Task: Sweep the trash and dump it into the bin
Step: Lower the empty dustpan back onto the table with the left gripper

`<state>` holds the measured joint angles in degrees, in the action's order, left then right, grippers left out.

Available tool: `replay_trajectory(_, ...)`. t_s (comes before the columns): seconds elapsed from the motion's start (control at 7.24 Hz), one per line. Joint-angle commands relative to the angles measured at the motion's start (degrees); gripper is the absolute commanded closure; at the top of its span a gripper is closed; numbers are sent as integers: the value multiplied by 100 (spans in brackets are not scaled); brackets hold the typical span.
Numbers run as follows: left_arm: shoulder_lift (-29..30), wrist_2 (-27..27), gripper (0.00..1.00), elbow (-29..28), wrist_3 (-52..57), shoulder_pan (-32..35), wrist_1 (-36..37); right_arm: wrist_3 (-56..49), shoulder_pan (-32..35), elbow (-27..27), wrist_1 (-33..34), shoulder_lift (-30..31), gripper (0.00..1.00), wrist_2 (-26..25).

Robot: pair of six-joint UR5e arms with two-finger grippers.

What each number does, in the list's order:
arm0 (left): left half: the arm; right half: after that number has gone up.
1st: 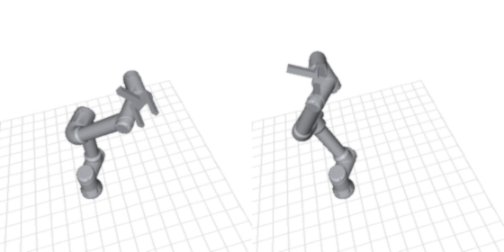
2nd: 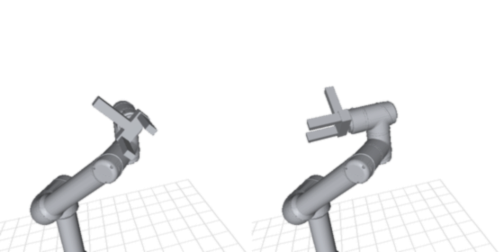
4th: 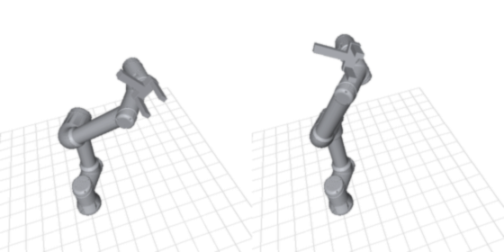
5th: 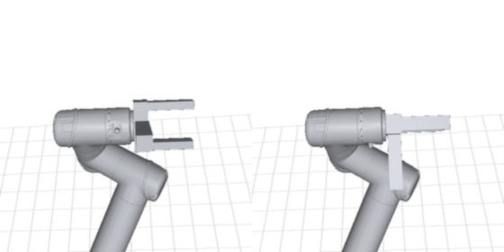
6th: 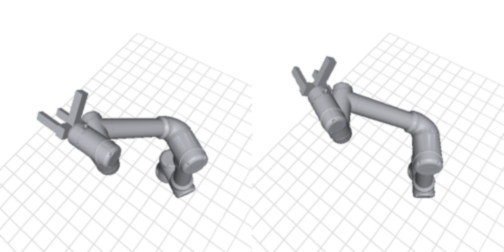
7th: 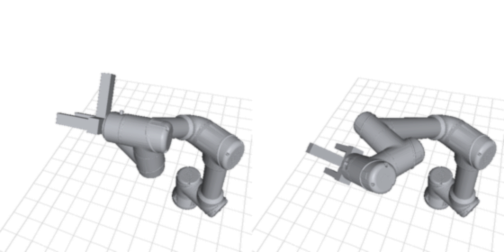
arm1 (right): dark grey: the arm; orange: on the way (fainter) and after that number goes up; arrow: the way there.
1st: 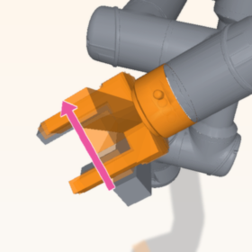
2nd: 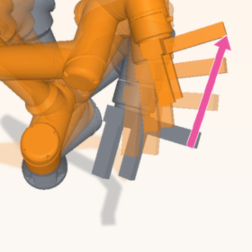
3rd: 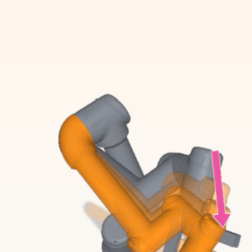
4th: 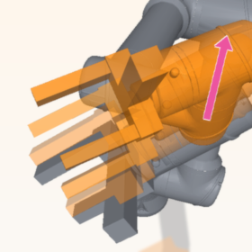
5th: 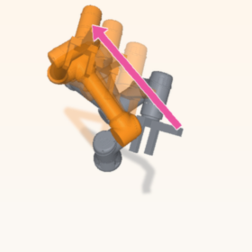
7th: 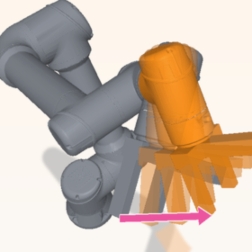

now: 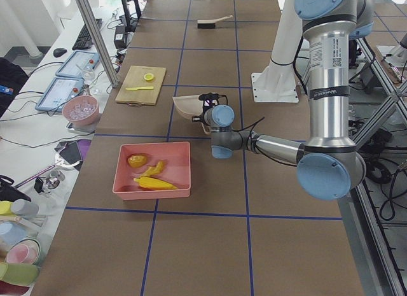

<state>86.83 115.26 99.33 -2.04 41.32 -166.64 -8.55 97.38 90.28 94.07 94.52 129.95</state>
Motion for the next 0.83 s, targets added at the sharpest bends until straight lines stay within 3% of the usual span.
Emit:
replay_trajectory(0.0, 701, 5, 100, -124, 429, -353, 1066, 2, -9, 24, -3, -4, 0, 4)
replay_trajectory(0.14, 1043, 23, 100, -333, 1059, -361, 1394, 11, 0, 33, -12, -4, 0, 21)
replay_trajectory(0.41, 1825, 688, 100, -458, 1319, -47, 2307, 11, 0, 33, -21, -4, 0, 22)
replay_trajectory(0.69, 2293, 884, 100, -668, 1837, 148, 2959, 20, 0, 33, -21, -4, 0, 30)
